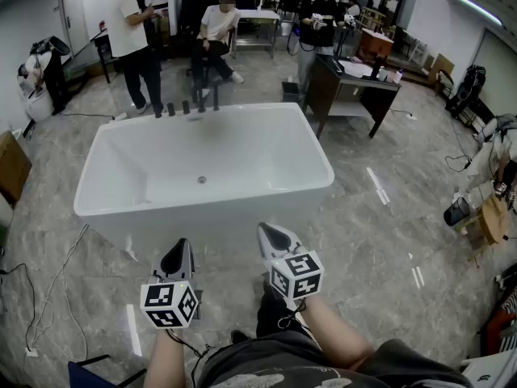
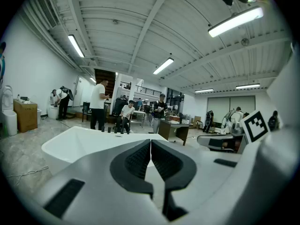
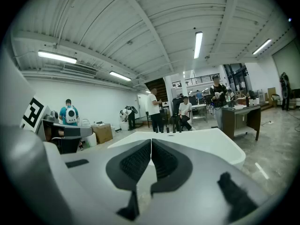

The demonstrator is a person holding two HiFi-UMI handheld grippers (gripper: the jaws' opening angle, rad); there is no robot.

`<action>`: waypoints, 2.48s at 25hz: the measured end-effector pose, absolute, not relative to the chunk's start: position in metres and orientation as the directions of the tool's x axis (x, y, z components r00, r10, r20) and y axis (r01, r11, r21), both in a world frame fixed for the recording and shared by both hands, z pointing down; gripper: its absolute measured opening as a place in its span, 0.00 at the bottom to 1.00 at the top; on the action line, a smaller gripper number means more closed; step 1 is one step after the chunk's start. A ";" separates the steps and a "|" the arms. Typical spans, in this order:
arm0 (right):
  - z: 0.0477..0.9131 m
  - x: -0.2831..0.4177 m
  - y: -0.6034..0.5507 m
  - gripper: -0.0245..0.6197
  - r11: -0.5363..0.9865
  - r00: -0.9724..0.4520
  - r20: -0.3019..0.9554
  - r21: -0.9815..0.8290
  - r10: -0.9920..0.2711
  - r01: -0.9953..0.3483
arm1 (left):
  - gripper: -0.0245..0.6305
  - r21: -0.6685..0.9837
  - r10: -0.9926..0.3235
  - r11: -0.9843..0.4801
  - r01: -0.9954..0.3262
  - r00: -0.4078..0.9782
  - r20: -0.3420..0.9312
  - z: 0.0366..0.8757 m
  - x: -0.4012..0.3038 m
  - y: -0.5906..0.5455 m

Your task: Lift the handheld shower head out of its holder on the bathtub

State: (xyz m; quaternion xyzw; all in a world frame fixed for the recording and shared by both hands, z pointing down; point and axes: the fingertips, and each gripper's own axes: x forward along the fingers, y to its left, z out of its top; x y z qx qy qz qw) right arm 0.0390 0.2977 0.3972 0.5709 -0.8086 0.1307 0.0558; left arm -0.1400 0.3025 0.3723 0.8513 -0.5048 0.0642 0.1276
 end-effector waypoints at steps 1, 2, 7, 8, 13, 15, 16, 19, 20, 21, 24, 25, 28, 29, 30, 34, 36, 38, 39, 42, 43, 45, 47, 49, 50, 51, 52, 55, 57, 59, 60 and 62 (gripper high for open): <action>0.397 0.036 0.300 0.08 0.316 -0.344 0.240 -0.149 -0.908 -0.937 | 0.06 0.155 -0.844 -0.456 -0.877 0.481 0.237 0.372 -0.143 0.304; 0.397 0.033 0.302 0.08 0.317 -0.346 0.241 -0.150 -0.907 -0.936 | 0.06 0.158 -0.845 -0.454 -0.877 0.479 0.236 0.371 -0.146 0.306; 0.399 0.028 0.309 0.08 0.322 -0.352 0.248 -0.155 -0.902 -0.934 | 0.06 0.162 -0.846 -0.451 -0.878 0.478 0.236 0.371 -0.149 0.315; 0.398 0.028 0.309 0.08 0.324 -0.354 0.249 -0.155 -0.902 -0.933 | 0.06 0.162 -0.846 -0.451 -0.878 0.478 0.236 0.370 -0.149 0.315; 0.399 0.023 0.309 0.08 0.335 -0.364 0.248 -0.151 -0.898 -0.930 | 0.06 0.164 -0.849 -0.447 -0.879 0.475 0.231 0.370 -0.153 0.317; 0.398 0.020 0.307 0.08 0.342 -0.369 0.249 -0.145 -0.896 -0.928 | 0.06 0.165 -0.853 -0.441 -0.882 0.469 0.229 0.371 -0.156 0.317; 0.398 0.019 0.306 0.08 0.344 -0.369 0.246 -0.142 -0.896 -0.928 | 0.06 0.167 -0.855 -0.436 -0.884 0.465 0.229 0.372 -0.159 0.316; 0.391 0.016 0.302 0.08 0.342 -0.364 0.209 -0.133 -0.907 -0.930 | 0.06 0.175 -0.860 -0.427 -0.887 0.458 0.224 0.372 -0.165 0.316; 0.388 0.016 0.301 0.08 0.339 -0.361 0.196 -0.134 -0.912 -0.931 | 0.06 0.177 -0.862 -0.426 -0.887 0.457 0.221 0.371 -0.168 0.317; 0.386 0.016 0.299 0.08 0.335 -0.357 0.187 -0.138 -0.915 -0.932 | 0.06 0.179 -0.863 -0.425 -0.887 0.457 0.216 0.370 -0.170 0.317; 0.384 0.019 0.294 0.08 0.322 -0.351 0.170 -0.176 -0.921 -0.930 | 0.06 0.183 -0.869 -0.419 -0.889 0.452 0.203 0.369 -0.178 0.318; 0.384 0.019 0.292 0.08 0.318 -0.349 0.167 -0.185 -0.922 -0.930 | 0.06 0.185 -0.870 -0.418 -0.889 0.451 0.202 0.369 -0.180 0.317; 0.384 0.023 0.284 0.08 0.312 -0.342 0.162 -0.186 -0.926 -0.932 | 0.06 0.190 -0.870 -0.415 -0.890 0.449 0.202 0.372 -0.185 0.310; 0.384 0.024 0.279 0.08 0.309 -0.338 0.161 -0.184 -0.927 -0.933 | 0.06 0.189 -0.871 -0.414 -0.891 0.447 0.203 0.372 -0.187 0.307; 0.385 0.027 0.273 0.08 0.303 -0.333 0.161 -0.186 -0.929 -0.935 | 0.06 0.187 -0.872 -0.412 -0.892 0.445 0.203 0.372 -0.188 0.303; 0.394 0.033 0.243 0.08 0.285 -0.321 0.159 -0.213 -0.933 -0.934 | 0.06 0.178 -0.876 -0.406 -0.896 0.438 0.203 0.375 -0.194 0.282; 0.400 0.034 0.223 0.08 0.285 -0.321 0.157 -0.216 -0.934 -0.934 | 0.06 0.173 -0.877 -0.402 -0.899 0.432 0.211 0.379 -0.197 0.267; 0.404 0.035 0.201 0.08 0.291 -0.327 0.150 -0.219 -0.933 -0.931 | 0.06 0.174 -0.879 -0.391 -0.904 0.423 0.219 0.385 -0.198 0.249; 0.406 0.037 0.188 0.08 0.295 -0.330 0.148 -0.220 -0.932 -0.930 | 0.06 0.175 -0.881 -0.385 -0.906 0.418 0.222 0.387 -0.198 0.238; 0.416 0.048 0.146 0.08 0.294 -0.334 0.156 -0.231 -0.930 -0.927 | 0.06 0.176 -0.885 -0.370 -0.912 0.403 0.232 0.392 -0.193 0.202; 0.419 0.054 0.131 0.08 0.288 -0.330 0.161 -0.238 -0.930 -0.927 | 0.06 0.178 -0.885 -0.367 -0.913 0.402 0.236 0.394 -0.189 0.189; 0.424 0.066 0.099 0.08 0.274 -0.321 0.168 -0.254 -0.932 -0.928 | 0.06 0.180 -0.882 -0.367 -0.913 0.403 0.245 0.397 -0.181 0.160; 0.430 0.078 0.068 0.08 0.267 -0.320 0.179 -0.265 -0.930 -0.927 | 0.06 0.179 -0.880 -0.365 -0.914 0.401 0.254 0.401 -0.172 0.130; 0.435 0.088 0.037 0.08 0.267 -0.323 0.196 -0.267 -0.926 -0.926 | 0.06 0.184 -0.882 -0.354 -0.917 0.393 0.260 0.402 -0.163 0.100; 0.436 0.092 0.022 0.08 0.267 -0.325 0.203 -0.268 -0.924 -0.926 | 0.06 0.188 -0.883 -0.348 -0.919 0.388 0.263 0.402 -0.159 0.086; 0.437 0.096 0.007 0.08 0.268 -0.328 0.208 -0.268 -0.922 -0.925 | 0.06 0.192 -0.884 -0.342 -0.920 0.384 0.266 0.402 -0.155 0.072; 0.437 0.099 -0.008 0.08 0.271 -0.331 0.211 -0.268 -0.920 -0.924 | 0.06 0.195 -0.884 -0.336 -0.921 0.380 0.272 0.403 -0.152 0.058; 0.438 0.107 -0.052 0.08 0.282 -0.343 0.222 -0.267 -0.913 -0.922 | 0.06 0.203 -0.881 -0.323 -0.925 0.372 0.293 0.407 -0.143 0.018; 0.440 0.115 -0.082 0.08 0.288 -0.352 0.231 -0.269 -0.907 -0.919 | 0.06 0.206 -0.880 -0.315 -0.926 0.367 0.301 0.408 -0.134 -0.012; 0.442 0.123 -0.112 0.08 0.292 -0.358 0.242 -0.271 -0.902 -0.917 | 0.06 0.209 -0.880 -0.310 -0.928 0.363 0.306 0.407 -0.124 -0.042; 0.444 0.128 -0.127 0.08 0.293 -0.360 0.248 -0.271 -0.899 -0.917 | 0.06 0.210 -0.880 -0.307 -0.928 0.361 0.309 0.407 -0.120 -0.057; 0.449 0.135 -0.158 0.08 0.294 -0.364 0.261 -0.272 -0.894 -0.916 | 0.06 0.212 -0.880 -0.299 -0.930 0.355 0.315 0.409 -0.113 -0.088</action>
